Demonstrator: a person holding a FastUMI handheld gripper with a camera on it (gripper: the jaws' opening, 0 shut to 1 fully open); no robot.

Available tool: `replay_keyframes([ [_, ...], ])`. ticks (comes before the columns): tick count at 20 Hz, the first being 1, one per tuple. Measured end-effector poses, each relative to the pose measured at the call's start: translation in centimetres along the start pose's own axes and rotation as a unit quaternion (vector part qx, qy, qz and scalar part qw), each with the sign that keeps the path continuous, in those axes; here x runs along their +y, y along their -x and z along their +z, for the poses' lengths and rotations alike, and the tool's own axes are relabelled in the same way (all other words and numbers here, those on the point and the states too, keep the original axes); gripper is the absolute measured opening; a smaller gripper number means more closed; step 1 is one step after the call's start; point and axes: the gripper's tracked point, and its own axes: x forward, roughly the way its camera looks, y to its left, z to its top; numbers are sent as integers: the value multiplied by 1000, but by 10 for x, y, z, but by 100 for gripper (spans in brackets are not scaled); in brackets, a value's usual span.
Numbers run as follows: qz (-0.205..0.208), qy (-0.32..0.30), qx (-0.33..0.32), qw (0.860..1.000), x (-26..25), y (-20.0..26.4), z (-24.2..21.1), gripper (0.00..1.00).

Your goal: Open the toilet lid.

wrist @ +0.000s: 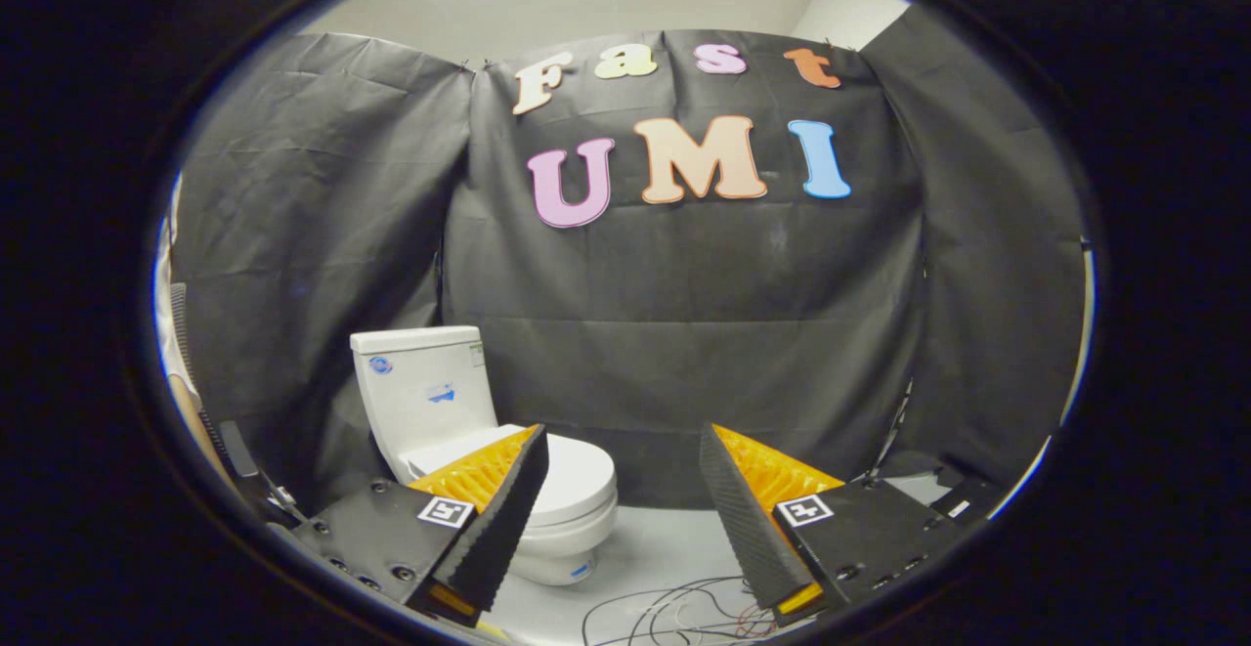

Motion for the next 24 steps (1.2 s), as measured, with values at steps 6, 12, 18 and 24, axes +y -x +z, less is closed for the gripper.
replay_keyframes([
  [6, 0, 0, 0, 1000, 0, 1, 1, 97],
  [12, -2, 0, 1, 1000, -1, 1, -1, 97],
  [18, 0, 0, -8, 1000, -1, -3, 4, 96],
  [24, 11, 9, 1, 1000, 9, -52, 1, 96],
])
